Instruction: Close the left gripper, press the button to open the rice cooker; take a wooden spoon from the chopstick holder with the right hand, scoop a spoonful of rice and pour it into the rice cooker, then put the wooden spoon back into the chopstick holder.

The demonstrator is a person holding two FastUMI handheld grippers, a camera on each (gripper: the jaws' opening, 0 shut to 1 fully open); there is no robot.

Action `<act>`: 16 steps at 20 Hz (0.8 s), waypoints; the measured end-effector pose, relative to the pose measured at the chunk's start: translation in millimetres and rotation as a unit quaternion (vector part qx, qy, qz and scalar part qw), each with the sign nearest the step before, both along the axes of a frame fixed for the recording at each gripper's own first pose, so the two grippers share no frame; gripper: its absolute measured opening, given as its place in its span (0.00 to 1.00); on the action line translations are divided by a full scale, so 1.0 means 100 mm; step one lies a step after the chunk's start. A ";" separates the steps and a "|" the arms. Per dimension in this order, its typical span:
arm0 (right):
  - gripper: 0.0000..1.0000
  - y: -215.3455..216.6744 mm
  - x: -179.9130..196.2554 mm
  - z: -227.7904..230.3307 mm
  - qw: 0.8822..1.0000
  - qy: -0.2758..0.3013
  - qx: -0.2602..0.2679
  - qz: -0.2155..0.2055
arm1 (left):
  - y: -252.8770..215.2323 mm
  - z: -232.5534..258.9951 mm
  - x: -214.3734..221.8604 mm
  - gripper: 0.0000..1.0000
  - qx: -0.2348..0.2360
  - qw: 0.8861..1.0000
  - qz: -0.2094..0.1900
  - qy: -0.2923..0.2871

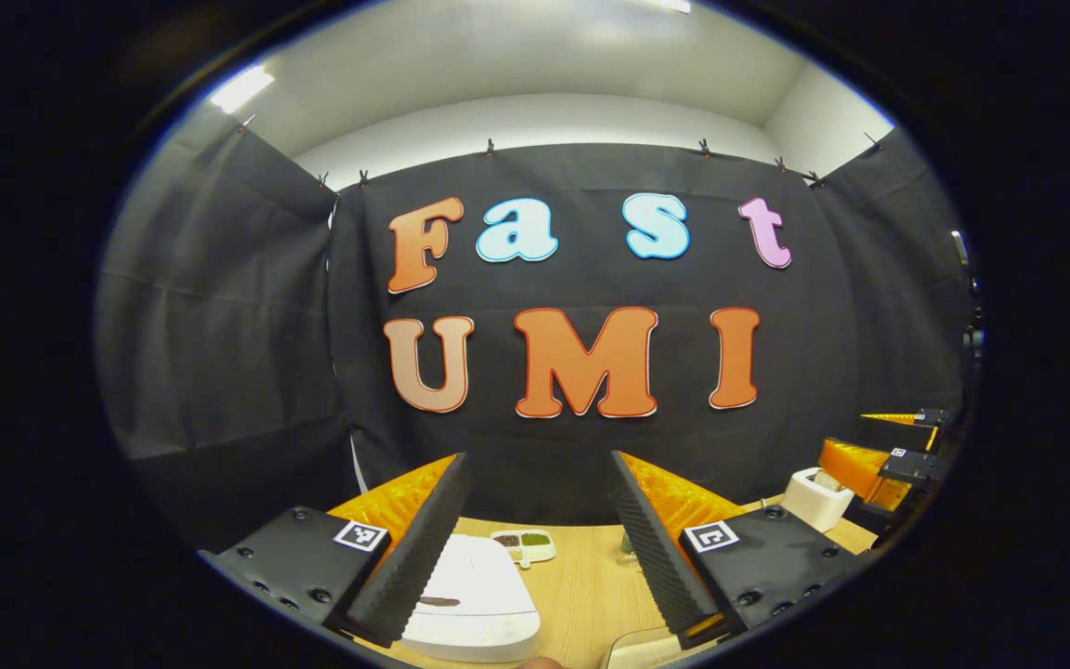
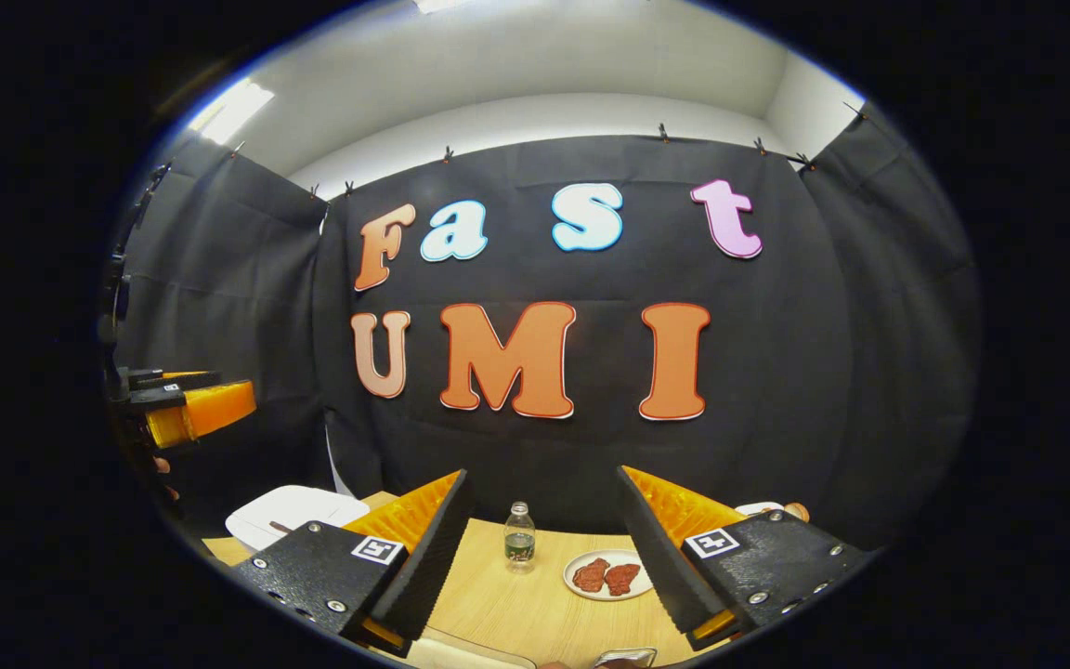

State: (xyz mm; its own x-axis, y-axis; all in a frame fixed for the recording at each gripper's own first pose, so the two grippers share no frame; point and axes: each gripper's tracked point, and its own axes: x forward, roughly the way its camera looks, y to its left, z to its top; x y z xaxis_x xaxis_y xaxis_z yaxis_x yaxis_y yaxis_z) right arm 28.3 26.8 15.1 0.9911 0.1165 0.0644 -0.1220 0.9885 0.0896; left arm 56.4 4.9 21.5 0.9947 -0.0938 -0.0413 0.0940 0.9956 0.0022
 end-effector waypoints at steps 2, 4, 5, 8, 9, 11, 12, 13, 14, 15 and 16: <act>0.94 0.05 -0.01 0.04 1.000 -0.003 -0.001 0.003 | -0.02 0.03 -0.07 1.00 0.005 1.000 -0.005 -0.008; 0.94 0.11 -0.01 0.06 1.000 -0.004 0.003 0.008 | -0.04 0.05 -0.13 1.00 0.005 1.000 -0.007 -0.015; 0.94 0.12 -0.03 0.05 1.000 -0.004 0.005 0.009 | -0.05 0.04 -0.15 1.00 0.006 1.000 -0.007 -0.017; 0.95 0.14 -0.03 -0.02 1.000 0.004 0.005 0.008 | -0.12 -0.03 -0.17 1.00 0.002 1.000 -0.016 -0.017; 0.95 0.15 -0.05 -0.04 1.000 0.009 0.005 0.008 | -0.15 -0.05 -0.17 1.00 0.000 1.000 -0.017 -0.020; 0.95 0.14 -0.05 -0.05 1.000 0.012 0.005 0.007 | -0.20 -0.10 -0.17 1.00 0.001 1.000 -0.021 -0.017; 0.95 0.14 -0.06 -0.05 1.000 0.012 0.006 0.007 | -0.24 -0.10 -0.18 1.00 0.004 1.000 -0.024 -0.017; 0.95 0.14 -0.06 -0.06 1.000 0.011 0.005 0.005 | -0.26 -0.07 -0.18 1.00 0.006 0.999 -0.029 -0.019; 0.95 0.12 -0.05 -0.05 1.000 0.010 0.002 0.002 | -0.28 -0.05 -0.18 1.00 0.008 0.999 -0.031 -0.021; 0.95 0.11 -0.06 -0.05 1.000 0.008 0.002 0.000 | -0.29 -0.03 -0.17 1.00 0.010 0.999 -0.034 -0.022; 0.95 0.10 -0.08 -0.06 1.000 0.010 0.005 -0.001 | -0.29 -0.03 -0.16 1.00 0.012 0.999 -0.035 -0.022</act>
